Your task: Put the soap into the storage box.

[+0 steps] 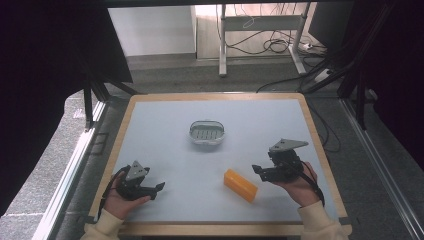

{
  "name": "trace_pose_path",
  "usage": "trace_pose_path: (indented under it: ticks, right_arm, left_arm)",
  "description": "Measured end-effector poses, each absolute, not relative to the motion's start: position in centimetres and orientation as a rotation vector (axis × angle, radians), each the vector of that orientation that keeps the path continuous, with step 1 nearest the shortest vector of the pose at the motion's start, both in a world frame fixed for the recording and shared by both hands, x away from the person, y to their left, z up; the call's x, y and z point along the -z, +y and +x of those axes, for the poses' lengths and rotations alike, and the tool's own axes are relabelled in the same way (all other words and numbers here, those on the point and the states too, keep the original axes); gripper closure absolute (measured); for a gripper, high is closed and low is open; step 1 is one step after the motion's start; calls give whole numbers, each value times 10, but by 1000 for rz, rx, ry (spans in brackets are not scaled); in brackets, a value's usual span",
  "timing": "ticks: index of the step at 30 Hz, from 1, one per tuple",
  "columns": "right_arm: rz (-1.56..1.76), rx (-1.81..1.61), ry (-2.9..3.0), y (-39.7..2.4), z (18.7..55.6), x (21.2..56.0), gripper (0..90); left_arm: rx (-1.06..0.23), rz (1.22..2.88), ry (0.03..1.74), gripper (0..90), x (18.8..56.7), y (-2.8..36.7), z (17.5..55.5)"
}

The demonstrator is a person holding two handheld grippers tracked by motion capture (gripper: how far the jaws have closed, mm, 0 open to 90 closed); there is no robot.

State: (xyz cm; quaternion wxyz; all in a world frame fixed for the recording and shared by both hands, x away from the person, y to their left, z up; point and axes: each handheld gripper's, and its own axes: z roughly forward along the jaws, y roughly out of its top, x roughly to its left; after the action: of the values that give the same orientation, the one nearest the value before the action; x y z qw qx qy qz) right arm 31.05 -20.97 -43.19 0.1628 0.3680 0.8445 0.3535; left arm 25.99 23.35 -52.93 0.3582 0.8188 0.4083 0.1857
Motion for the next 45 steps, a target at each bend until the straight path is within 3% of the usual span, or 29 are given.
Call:
trace_pose_path:
  ticks: [23, 45]
  right_arm:
    - [980, -943, 2539, -167, 320, 421, 290]
    - [942, -834, 2668, -155, 316, 435, 351]
  left_arm:
    - [-474, 2111, 1043, 202, 528, 234, 260]
    - [-473, 2125, 1036, 202, 528, 233, 259]
